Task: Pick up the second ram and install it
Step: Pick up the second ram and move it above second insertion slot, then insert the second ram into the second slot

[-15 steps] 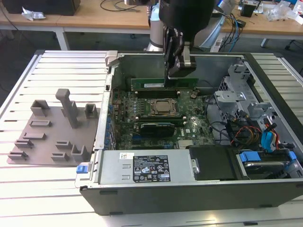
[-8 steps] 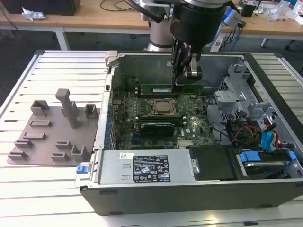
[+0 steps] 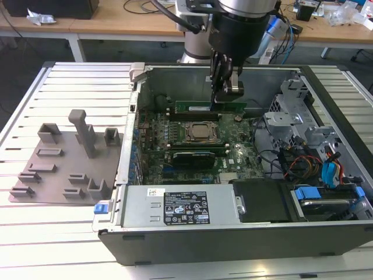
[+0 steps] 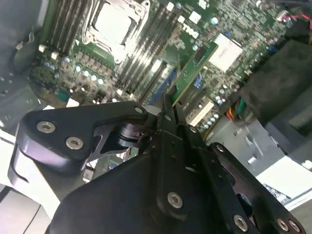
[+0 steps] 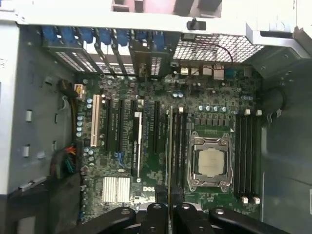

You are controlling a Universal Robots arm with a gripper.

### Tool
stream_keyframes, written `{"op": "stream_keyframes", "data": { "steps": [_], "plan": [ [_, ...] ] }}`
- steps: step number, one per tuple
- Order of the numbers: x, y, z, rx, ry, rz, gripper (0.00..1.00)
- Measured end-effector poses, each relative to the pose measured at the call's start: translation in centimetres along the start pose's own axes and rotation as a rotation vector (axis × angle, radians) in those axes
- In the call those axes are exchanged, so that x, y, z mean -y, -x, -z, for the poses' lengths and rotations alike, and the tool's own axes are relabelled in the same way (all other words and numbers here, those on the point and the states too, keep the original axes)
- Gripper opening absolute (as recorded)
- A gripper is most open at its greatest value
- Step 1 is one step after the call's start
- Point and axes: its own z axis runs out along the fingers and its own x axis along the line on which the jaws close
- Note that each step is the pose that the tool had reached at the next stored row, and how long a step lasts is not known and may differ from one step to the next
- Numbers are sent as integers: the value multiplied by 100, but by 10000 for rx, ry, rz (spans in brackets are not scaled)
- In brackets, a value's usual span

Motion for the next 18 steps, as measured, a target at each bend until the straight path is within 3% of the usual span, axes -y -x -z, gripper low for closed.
{"op": "stream_keyframes", "data": {
  "steps": [3,5,18],
  "plan": [
    [188,147,-137,3,77,-11,14],
    [220,159,-213,4,91,-12,14],
    [221,158,-222,2,92,-11,14]
  ]
}}
